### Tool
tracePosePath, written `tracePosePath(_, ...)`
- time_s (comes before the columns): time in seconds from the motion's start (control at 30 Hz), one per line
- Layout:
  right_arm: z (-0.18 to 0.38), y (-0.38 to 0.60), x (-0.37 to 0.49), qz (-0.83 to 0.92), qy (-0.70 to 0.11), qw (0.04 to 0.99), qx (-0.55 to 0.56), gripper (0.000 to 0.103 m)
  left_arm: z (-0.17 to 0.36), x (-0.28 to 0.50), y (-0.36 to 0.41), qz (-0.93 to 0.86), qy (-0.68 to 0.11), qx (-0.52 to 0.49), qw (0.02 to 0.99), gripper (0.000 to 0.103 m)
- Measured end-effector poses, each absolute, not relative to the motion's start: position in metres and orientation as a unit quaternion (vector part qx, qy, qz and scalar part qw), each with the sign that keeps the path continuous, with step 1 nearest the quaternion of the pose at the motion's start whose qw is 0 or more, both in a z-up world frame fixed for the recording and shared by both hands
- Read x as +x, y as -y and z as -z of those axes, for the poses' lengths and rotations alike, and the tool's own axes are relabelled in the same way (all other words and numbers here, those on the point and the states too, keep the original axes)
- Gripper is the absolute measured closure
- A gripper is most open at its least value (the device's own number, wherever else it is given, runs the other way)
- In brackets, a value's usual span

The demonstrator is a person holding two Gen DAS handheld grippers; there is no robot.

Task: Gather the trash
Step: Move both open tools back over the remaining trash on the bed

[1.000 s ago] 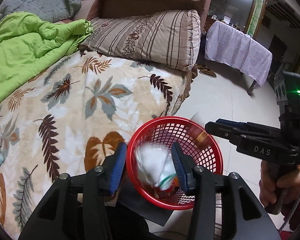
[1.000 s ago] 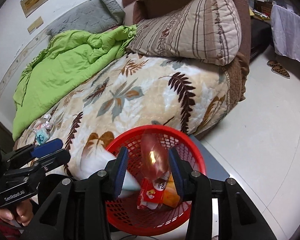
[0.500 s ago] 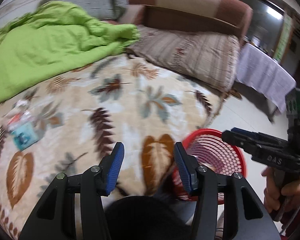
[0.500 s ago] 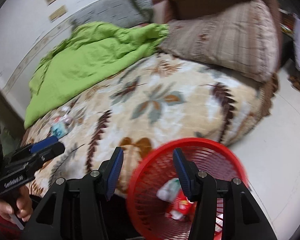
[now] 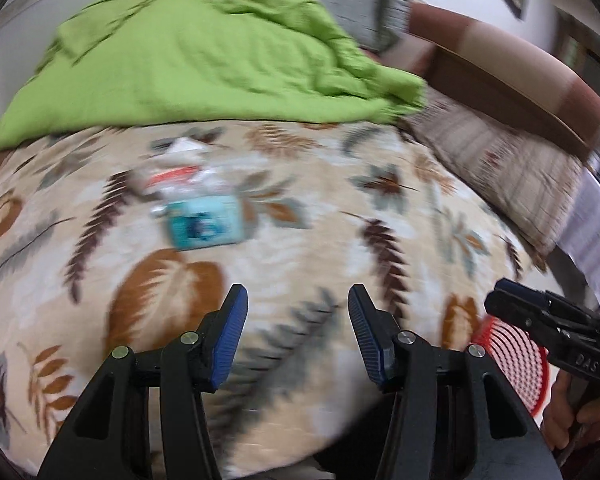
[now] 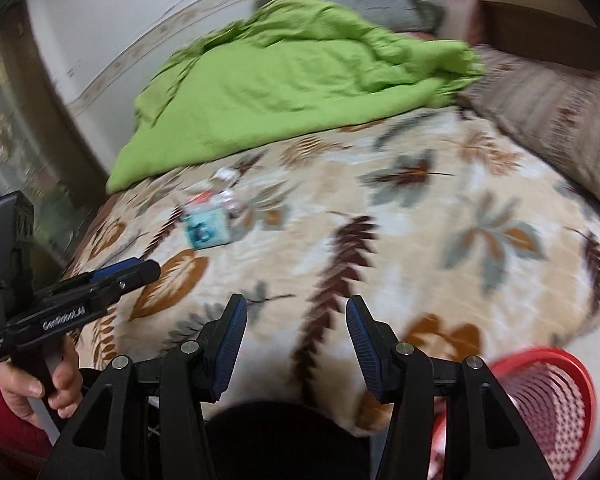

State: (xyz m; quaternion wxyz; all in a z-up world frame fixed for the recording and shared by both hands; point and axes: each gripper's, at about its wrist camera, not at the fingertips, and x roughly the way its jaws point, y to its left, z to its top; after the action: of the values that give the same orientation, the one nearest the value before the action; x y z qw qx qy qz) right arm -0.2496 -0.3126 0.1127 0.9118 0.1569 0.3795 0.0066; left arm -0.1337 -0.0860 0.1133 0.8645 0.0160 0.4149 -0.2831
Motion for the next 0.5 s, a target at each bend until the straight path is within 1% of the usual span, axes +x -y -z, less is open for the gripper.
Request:
tracePosePath(0.13, -0.104, 0.288, -0.205, -0.061, -0.400, 0.903, 0.144, 0.047, -0.105, -0.109, 0.046, 0.228, -0.417, -0.013, 0.880, 0.052)
tracePosePath(0.33, -0.088, 0.250, -0.133, -0.120, -0.421, 0.894, 0.096, 0.047, -0.082, -0.080, 0.011, 0.148, -0.411, -0.015, 0.899, 0.052)
tracePosePath(0.5, -0.071, 0.234, -0.068, -0.147, -0.438, 0.880, 0.110, 0.047, -0.064, -0.067, -0.005, 0.114, -0.413, -0.023, 0.903, 0.052)
